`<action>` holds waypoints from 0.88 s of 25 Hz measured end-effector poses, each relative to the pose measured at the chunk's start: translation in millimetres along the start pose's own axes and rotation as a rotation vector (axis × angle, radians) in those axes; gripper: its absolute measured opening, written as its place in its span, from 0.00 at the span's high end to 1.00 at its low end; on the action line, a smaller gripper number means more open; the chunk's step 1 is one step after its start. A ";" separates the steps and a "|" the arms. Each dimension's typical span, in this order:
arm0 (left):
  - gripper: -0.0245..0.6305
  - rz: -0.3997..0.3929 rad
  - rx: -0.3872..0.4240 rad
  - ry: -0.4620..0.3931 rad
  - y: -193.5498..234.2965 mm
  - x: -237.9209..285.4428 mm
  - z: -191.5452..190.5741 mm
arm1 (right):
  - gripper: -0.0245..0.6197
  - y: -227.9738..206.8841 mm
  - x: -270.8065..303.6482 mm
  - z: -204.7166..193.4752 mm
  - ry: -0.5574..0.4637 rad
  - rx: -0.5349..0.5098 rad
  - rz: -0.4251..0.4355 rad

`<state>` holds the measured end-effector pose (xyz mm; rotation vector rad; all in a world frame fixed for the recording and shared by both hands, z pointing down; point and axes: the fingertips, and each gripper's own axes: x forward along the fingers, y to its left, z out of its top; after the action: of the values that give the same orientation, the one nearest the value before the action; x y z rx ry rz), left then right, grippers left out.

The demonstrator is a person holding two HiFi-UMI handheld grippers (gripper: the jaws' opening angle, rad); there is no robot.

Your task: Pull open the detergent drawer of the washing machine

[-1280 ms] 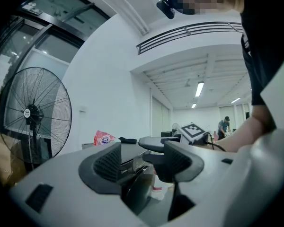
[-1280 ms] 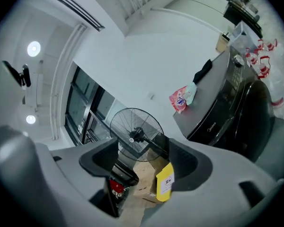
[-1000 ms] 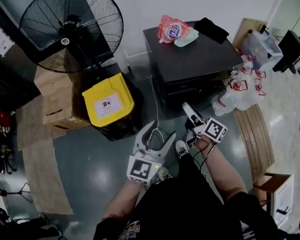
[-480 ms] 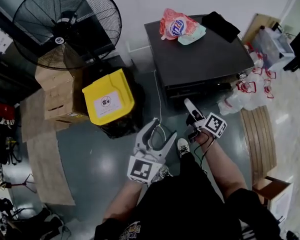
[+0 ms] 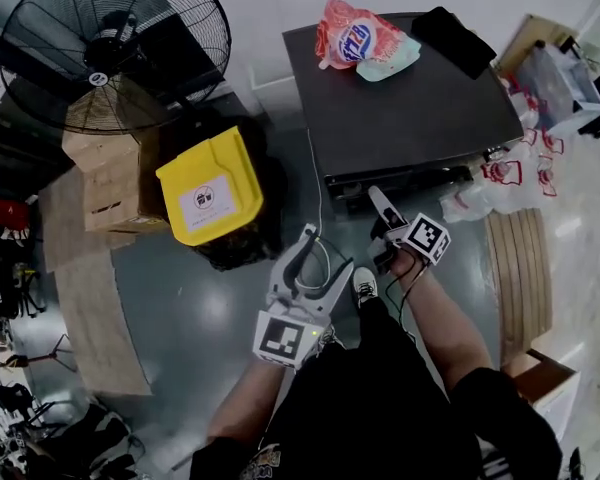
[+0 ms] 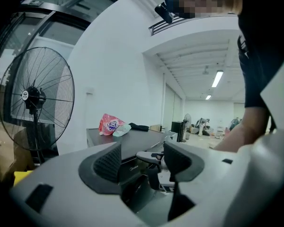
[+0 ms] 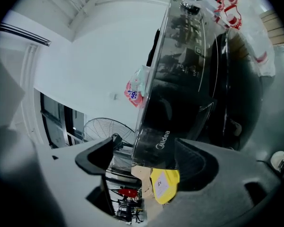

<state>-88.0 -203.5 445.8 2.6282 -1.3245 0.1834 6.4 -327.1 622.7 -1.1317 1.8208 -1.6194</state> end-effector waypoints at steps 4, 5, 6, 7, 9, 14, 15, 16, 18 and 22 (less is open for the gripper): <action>0.57 0.005 -0.014 0.012 4.9 16.2 -5.0 | 0.28 -16.8 11.7 7.1 0.006 0.020 -0.015; 0.57 0.006 -0.017 0.015 6.2 19.5 -6.2 | 0.26 -20.5 14.8 9.4 0.003 0.029 -0.010; 0.57 0.008 -0.020 0.018 7.6 22.2 -7.7 | 0.25 -24.6 17.1 11.0 0.001 0.044 -0.016; 0.57 0.009 -0.023 0.023 8.9 24.7 -9.5 | 0.24 -28.5 18.9 12.1 0.000 0.057 -0.027; 0.57 0.013 -0.029 0.035 11.3 29.8 -12.9 | 0.24 -34.1 22.6 14.4 0.003 0.066 -0.040; 0.57 0.017 -0.038 0.046 14.6 40.7 -17.5 | 0.26 -36.8 24.1 16.3 0.013 0.072 -0.022; 0.57 0.016 -0.040 0.047 14.6 42.2 -17.9 | 0.26 -38.2 23.0 15.7 0.015 0.080 -0.029; 0.57 0.016 -0.042 0.048 14.6 43.7 -17.9 | 0.26 -40.0 22.9 15.6 0.017 0.087 -0.031; 0.57 0.014 -0.046 0.048 14.2 46.5 -17.1 | 0.26 -45.0 22.9 15.5 0.019 0.103 -0.045; 0.57 0.013 -0.051 0.046 15.3 50.4 -15.7 | 0.25 -48.8 26.7 14.6 0.034 0.104 -0.071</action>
<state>-70.9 -248.2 472.7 2.5581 -1.3141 0.2086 16.3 -356.0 671.5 -1.1405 1.7129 -1.7621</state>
